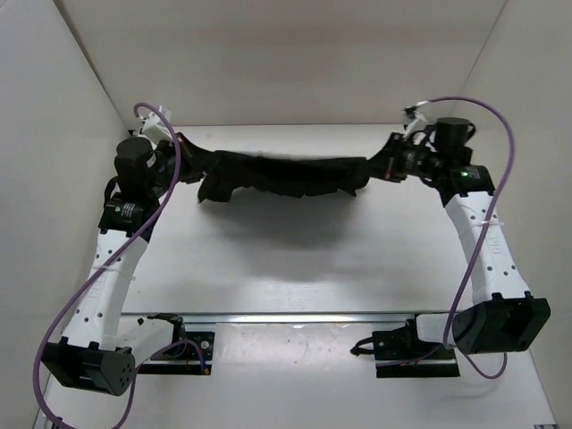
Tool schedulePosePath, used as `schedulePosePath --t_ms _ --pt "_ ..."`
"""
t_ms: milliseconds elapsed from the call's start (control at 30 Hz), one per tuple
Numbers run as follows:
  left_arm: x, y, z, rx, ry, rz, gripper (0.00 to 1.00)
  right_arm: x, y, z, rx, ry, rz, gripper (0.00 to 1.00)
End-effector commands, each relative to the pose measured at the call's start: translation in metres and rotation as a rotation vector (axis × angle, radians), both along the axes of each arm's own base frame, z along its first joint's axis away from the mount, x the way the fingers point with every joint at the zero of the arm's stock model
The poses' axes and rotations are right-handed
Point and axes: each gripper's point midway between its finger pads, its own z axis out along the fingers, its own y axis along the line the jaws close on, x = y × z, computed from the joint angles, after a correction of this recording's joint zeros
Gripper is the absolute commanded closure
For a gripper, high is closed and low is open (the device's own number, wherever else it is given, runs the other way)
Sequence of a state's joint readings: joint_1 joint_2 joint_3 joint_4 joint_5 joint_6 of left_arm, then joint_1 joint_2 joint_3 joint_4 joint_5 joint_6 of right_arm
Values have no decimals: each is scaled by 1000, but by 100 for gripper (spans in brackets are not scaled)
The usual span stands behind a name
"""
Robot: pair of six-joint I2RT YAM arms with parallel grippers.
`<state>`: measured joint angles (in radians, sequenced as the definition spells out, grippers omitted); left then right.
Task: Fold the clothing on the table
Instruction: Flatten the skirt out
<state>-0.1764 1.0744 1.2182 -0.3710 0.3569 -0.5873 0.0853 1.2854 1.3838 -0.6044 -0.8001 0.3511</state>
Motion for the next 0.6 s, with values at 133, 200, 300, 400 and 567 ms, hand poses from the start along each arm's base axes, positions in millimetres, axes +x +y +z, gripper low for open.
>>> schedulePosePath --t_ms 133,200,300,400,567 --pt "-33 8 67 -20 -181 25 100 -39 1 100 26 -367 6 100" --pt "-25 10 66 -18 -153 15 100 -34 -12 110 97 -318 8 100" --pt "9 6 27 30 -34 2 100 -21 4 68 196 -103 184 100" --pt "47 -9 -43 42 167 -106 100 18 15 23 135 57 177 100" --pt "78 -22 -51 47 183 -150 100 70 26 35 62 7 158 100"
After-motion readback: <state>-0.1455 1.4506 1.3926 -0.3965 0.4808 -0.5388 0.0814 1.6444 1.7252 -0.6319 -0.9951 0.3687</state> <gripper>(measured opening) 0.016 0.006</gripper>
